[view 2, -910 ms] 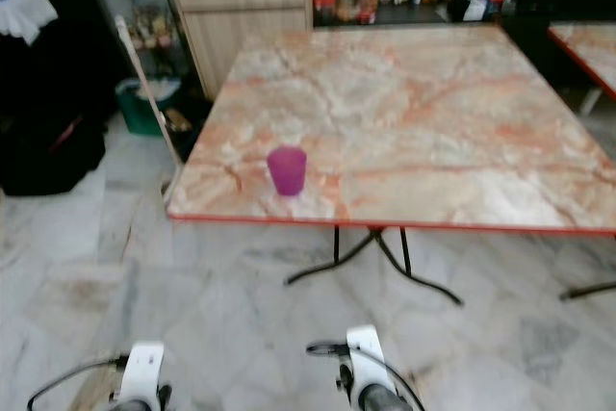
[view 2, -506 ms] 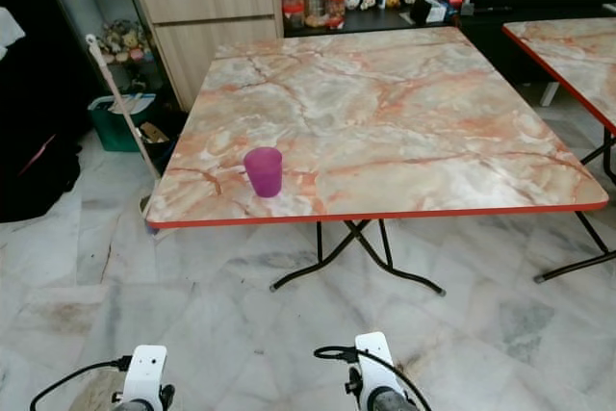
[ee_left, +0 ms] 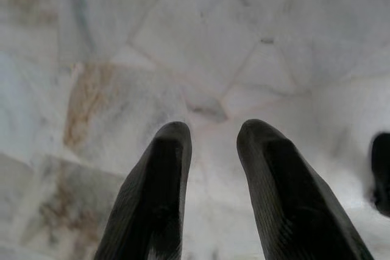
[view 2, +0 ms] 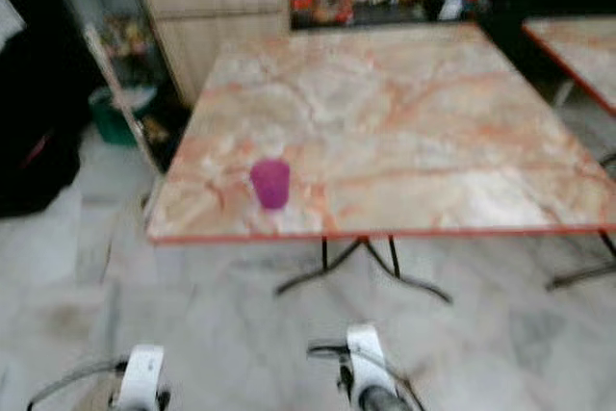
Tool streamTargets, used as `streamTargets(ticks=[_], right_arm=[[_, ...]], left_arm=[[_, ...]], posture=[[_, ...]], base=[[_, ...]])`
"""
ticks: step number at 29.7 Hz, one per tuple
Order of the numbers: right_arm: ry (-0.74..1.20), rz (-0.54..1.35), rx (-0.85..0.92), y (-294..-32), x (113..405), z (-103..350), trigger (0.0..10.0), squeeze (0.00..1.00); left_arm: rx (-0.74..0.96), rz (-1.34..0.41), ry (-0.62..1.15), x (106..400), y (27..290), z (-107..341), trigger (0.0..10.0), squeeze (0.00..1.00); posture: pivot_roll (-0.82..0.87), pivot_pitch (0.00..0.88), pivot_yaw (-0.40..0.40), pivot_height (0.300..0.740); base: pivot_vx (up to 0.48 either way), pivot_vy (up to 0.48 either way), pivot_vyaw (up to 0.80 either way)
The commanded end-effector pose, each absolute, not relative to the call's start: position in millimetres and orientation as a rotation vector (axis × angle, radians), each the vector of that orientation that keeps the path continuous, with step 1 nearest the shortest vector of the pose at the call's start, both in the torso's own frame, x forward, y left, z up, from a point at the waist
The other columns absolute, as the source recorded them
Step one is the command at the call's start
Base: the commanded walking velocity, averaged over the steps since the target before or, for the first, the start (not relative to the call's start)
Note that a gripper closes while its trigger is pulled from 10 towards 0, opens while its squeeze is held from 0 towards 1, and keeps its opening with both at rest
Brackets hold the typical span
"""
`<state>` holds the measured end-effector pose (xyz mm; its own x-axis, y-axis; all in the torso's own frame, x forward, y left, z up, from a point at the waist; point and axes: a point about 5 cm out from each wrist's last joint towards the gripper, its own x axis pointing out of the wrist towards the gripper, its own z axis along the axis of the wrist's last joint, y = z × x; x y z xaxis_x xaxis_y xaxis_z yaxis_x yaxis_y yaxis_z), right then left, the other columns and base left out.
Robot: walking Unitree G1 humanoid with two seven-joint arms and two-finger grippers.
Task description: Setting the table
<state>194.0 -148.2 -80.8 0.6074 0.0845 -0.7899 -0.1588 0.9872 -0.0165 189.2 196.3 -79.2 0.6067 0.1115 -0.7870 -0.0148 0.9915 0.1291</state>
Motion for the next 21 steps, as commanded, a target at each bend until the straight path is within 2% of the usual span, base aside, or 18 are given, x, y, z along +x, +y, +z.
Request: streamTargets(ticks=[1, 3, 14, 21], right_arm=[[0.909, 0.127, -0.094, -153.0, 193.5, -80.9, 10.0, 0.0], [0.914, 0.127, -0.093, -153.2, 192.7, -81.4, 10.0, 0.0], [0.926, 0.123, -0.097, -152.9, 189.4, -83.2, 10.0, 0.0], [0.924, 0.115, -0.095, -152.9, 189.7, -83.0, 10.0, 0.0]], left_arm=[[0.134, 0.048, 0.918, 189.5, 195.2, -79.3, 10.0, 0.0], [0.131, 0.046, 0.919, 189.4, 195.1, -79.4, 10.0, 0.0], [0.106, 0.06, 0.908, 188.6, 195.7, -79.4, 10.0, 0.0], [0.126, 0.142, 0.817, 191.0, 209.8, -73.1, 10.0, 0.0]], posture=[[-0.15, 0.0, 0.086, 0.74], [-0.15, 0.0, 0.087, 0.74], [-0.13, 0.0, 0.077, 0.74], [-0.12, 0.0, 0.076, 0.74]], base=[[0.319, 0.0, 0.0], [0.313, 0.0, 0.0], [0.0, 0.0, 0.0], [0.0, 0.0, 0.0]])
